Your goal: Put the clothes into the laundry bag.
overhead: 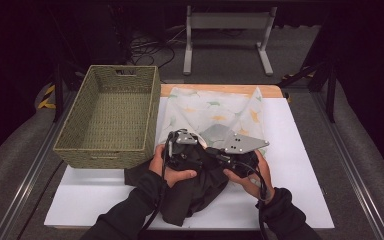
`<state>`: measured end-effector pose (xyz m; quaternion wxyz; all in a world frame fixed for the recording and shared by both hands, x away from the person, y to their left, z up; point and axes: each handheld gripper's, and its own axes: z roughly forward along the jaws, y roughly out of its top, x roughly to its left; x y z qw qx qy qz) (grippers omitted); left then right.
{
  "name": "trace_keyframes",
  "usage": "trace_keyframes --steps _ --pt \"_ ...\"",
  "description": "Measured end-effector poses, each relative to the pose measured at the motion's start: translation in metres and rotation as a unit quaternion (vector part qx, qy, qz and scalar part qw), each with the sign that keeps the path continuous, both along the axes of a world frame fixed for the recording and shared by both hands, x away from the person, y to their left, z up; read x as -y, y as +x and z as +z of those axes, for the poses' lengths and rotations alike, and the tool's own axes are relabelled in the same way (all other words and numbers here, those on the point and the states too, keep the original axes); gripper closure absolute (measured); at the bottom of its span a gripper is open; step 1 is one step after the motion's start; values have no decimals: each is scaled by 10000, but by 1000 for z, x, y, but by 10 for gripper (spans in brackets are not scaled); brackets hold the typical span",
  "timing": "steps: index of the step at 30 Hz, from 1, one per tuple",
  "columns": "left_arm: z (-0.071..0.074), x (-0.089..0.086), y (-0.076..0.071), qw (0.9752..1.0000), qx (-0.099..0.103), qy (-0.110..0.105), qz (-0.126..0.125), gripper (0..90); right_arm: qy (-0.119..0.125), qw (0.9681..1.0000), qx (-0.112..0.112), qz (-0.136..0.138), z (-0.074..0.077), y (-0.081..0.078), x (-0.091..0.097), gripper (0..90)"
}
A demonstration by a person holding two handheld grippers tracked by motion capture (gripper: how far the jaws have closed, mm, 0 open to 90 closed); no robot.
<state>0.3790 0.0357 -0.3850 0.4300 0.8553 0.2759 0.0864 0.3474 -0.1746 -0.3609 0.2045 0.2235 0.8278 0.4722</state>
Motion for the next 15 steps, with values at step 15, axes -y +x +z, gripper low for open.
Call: trace_keyframes --steps 15 --pt "-14 -69 -71 9933 586 153 -988 121 -400 9991 -50 -95 -13 -5 7 898"
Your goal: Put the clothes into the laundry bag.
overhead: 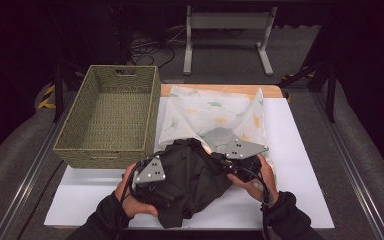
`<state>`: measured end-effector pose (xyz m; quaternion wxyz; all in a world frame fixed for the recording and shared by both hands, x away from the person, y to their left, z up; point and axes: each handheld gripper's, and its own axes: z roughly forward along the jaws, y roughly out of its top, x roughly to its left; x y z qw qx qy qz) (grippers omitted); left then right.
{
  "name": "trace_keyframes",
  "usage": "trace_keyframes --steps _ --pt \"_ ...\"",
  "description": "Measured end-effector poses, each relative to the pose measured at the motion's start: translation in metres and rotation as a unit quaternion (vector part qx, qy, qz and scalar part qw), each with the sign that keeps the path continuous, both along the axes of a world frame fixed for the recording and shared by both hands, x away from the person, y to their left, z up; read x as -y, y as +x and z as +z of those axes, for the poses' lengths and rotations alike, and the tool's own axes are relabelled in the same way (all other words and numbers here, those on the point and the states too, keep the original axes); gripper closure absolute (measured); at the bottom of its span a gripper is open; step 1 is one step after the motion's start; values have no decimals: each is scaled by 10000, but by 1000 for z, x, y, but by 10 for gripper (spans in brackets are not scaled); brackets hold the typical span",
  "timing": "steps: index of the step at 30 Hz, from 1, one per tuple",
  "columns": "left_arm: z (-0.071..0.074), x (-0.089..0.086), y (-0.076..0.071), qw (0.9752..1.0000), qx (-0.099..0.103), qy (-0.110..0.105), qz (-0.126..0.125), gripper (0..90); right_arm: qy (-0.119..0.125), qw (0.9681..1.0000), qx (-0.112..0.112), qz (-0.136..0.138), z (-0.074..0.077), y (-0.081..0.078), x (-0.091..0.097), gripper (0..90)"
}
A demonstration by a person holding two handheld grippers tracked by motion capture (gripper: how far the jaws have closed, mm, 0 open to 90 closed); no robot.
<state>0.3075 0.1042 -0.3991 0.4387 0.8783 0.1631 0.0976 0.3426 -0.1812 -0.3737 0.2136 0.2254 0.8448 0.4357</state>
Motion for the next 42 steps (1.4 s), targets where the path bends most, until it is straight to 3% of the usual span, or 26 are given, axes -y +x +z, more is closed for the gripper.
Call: trace_keyframes --steps 2,6,8,10,12,16,18,20,22,26,28,31,34,36,38,41,42 --pt "-21 7 2 9996 -46 273 -80 116 -41 10000 -21 26 -1 0 -2 898" --pt "-45 17 17 9998 -181 114 -24 87 -72 9999 -22 87 -4 -2 -7 897" --pt "-51 25 20 9995 -97 285 138 86 -41 9999 -56 91 -5 -2 -7 897" --pt "-51 32 18 9987 120 392 297 126 -5 9999 -101 114 -7 -1 -8 898" --pt "-49 38 19 9972 213 577 432 205 -15 9999 -89 130 -7 -1 -9 898" --pt "-41 36 26 9974 113 430 558 536 35 9999 -72 146 -6 -4 -11 898" --pt "-37 34 29 9981 43 399 476 612 39 9999 -45 117 -6 -5 -11 898" --pt "-31 32 30 9986 46 255 465 647 75 9999 -35 80 -5 -5 -10 898" --pt "-23 30 33 9990 -28 -139 416 675 184 9998 38 10 -3 -4 -9 898" --pt "-8 40 31 9989 225 -145 378 693 433 9990 125 -21 6 -4 -10 899" --pt "-2 48 33 9989 251 -72 382 696 485 9986 187 11 10 -5 -13 899" --pt "2 57 41 9985 47 -193 504 698 591 9979 224 101 16 -8 -15 899" --pt "-2 65 48 9946 -300 -629 773 691 705 9970 261 197 24 -13 -16 899" --pt "-5 68 53 9911 -354 -749 1045 686 673 9973 216 188 25 -17 -17 899" --pt "-7 69 57 9900 -309 -772 1138 686 569 9980 204 181 22 -20 -17 899" --pt "-14 68 66 9832 -283 -890 1572 687 502 9985 137 186 17 -20 -15 899" --pt "-17 66 70 9798 -325 -990 1708 687 451 9988 94 157 14 -21 -13 899"
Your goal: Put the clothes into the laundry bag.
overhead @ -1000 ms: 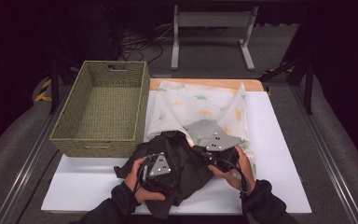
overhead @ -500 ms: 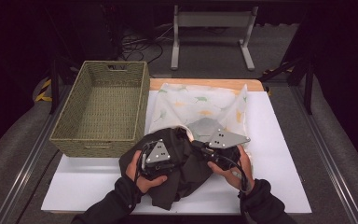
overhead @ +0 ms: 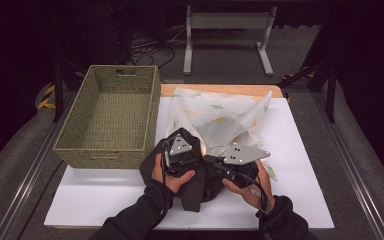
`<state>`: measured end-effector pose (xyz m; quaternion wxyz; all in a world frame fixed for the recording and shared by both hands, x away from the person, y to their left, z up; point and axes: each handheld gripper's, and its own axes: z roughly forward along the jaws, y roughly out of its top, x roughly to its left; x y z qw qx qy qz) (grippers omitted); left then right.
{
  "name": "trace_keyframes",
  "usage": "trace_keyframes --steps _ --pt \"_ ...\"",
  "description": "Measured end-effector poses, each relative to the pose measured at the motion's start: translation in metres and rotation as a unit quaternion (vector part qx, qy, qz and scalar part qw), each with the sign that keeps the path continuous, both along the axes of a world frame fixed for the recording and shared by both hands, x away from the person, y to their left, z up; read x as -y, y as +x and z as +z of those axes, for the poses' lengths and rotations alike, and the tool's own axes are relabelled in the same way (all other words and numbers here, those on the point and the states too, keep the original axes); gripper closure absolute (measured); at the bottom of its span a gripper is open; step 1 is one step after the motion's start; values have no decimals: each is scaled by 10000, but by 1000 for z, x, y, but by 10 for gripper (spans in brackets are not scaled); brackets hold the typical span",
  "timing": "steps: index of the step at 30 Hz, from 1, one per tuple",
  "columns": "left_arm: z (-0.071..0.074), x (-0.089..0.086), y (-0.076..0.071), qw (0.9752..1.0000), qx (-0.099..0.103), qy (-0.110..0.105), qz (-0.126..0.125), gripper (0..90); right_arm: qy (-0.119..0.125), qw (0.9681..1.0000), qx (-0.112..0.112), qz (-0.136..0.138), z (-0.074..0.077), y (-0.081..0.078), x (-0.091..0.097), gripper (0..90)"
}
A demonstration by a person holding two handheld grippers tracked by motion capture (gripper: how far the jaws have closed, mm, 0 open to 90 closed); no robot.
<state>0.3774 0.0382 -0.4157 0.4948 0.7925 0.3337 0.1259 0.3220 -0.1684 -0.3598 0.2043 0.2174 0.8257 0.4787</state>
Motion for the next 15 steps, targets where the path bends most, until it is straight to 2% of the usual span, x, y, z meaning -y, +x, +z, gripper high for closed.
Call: trace_keyframes --steps 1,3,5,7,8,9,11,12,14,15 --pt "-3 -1 3 9999 -58 -120 105 687 -15 10000 -30 -14 -2 0 2 899" --pt "-7 1 5 9998 2 -108 153 683 -90 9999 -72 -16 -6 0 5 899" --pt "-9 3 5 9999 20 -81 76 654 -188 9998 -105 -23 -11 0 7 899" --pt "-9 0 2 9995 218 0 -242 571 -327 9994 -133 -43 -18 0 8 898" --pt "-8 -4 -1 9986 310 91 -419 496 -433 9990 -118 -57 -21 0 9 898" --pt "-7 -8 -4 9975 333 146 -598 437 -479 9987 -144 -67 -24 0 10 898" --pt "-3 -19 -14 9957 468 293 -746 335 -494 9985 -209 -77 -29 1 13 898" --pt "0 -26 -18 9948 421 301 -874 296 -477 9985 -250 -89 -30 2 15 898" --pt "4 -41 -34 9937 606 248 -913 257 -508 9983 -256 -117 -31 1 16 898" --pt "5 -50 -42 9920 689 260 -1023 269 -508 9983 -258 -123 -31 0 16 898"
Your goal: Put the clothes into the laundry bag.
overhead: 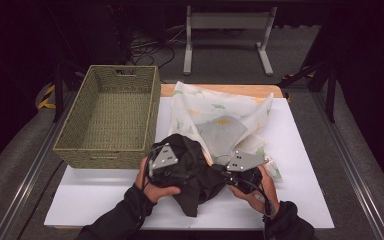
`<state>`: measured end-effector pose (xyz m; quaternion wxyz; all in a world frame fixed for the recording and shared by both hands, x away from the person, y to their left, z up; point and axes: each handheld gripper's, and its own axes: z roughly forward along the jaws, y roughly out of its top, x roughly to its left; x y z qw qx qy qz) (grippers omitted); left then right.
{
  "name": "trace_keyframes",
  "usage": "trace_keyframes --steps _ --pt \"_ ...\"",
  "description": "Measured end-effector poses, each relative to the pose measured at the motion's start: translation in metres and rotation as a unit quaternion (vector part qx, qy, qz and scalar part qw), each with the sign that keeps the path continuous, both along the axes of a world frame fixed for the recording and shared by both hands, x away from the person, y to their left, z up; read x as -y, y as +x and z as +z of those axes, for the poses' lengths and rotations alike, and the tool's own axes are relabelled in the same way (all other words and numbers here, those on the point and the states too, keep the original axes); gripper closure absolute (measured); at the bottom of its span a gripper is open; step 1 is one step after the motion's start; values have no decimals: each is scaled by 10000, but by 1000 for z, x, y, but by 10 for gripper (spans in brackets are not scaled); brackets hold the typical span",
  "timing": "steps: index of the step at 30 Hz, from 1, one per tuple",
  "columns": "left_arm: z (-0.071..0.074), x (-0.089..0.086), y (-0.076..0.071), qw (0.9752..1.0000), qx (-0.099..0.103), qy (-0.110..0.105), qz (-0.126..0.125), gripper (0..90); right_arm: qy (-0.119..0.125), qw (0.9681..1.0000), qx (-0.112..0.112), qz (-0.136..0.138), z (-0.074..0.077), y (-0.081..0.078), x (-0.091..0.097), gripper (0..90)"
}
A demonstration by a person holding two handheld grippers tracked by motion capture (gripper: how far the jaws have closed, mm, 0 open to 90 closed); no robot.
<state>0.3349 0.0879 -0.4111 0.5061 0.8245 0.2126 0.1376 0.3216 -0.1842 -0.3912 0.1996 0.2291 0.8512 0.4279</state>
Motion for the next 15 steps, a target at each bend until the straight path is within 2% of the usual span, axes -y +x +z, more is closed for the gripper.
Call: trace_keyframes --steps 2,5,6,7,9,12,13,15 --pt "-3 -10 -9 10000 -61 -4 -32 240 11 10000 -20 16 0 -1 0 898" --pt "-18 -16 -14 9993 -233 230 -166 200 57 10000 -41 57 -1 -4 0 897" --pt "-24 -11 -13 9987 -318 307 -244 197 47 9999 -58 71 -2 -5 0 897" --pt "-27 -7 -12 9982 -315 402 -310 199 12 9999 -78 93 -4 -4 -2 897" --pt "-36 11 -9 9955 -300 835 -344 191 -34 9998 -121 122 -8 -3 -5 897" --pt "-46 31 -3 9925 -294 1148 -304 166 -68 9997 -177 182 -11 -2 -9 896" --pt "-50 36 1 9917 -379 1195 -295 164 -70 9996 -180 193 -12 -2 -10 895" --pt "-53 40 5 9920 -346 1184 -267 176 -38 9997 -187 175 -13 0 -11 894"
